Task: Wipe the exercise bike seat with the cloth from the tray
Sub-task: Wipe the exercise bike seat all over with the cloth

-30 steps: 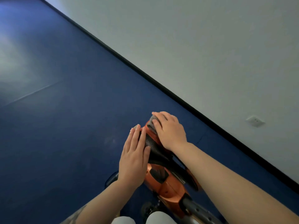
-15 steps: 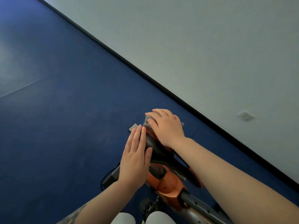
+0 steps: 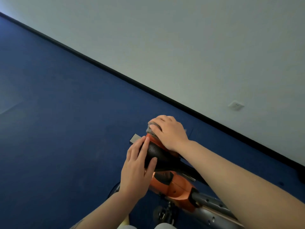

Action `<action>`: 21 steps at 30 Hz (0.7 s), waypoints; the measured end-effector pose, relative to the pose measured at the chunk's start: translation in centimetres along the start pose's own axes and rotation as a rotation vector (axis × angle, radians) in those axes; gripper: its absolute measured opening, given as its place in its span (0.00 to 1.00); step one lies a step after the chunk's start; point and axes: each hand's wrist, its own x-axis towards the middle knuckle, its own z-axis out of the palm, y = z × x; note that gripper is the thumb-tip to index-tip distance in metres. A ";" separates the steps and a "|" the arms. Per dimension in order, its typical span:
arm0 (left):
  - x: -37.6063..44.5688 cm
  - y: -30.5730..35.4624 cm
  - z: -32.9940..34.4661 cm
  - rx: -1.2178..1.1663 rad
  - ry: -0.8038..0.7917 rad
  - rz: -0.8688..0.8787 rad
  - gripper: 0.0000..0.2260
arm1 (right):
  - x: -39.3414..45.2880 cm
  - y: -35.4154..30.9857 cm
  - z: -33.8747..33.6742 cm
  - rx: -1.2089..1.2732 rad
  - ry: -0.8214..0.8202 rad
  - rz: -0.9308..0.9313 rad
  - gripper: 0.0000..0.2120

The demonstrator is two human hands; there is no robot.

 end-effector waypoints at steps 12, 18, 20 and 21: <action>5.4 -0.8 -1.9 -0.128 -0.079 0.157 0.15 | -2.8 3.6 -0.4 0.354 0.005 0.563 0.25; 8.0 1.4 0.1 -0.018 -0.161 0.250 0.20 | -1.8 1.7 -0.4 0.175 -0.061 0.550 0.19; 7.8 1.4 0.5 0.060 -0.137 0.270 0.21 | -1.9 1.0 -0.2 0.269 0.031 0.571 0.22; 7.7 1.3 0.6 0.079 -0.139 0.279 0.21 | -2.6 1.0 -0.2 0.274 0.046 0.564 0.23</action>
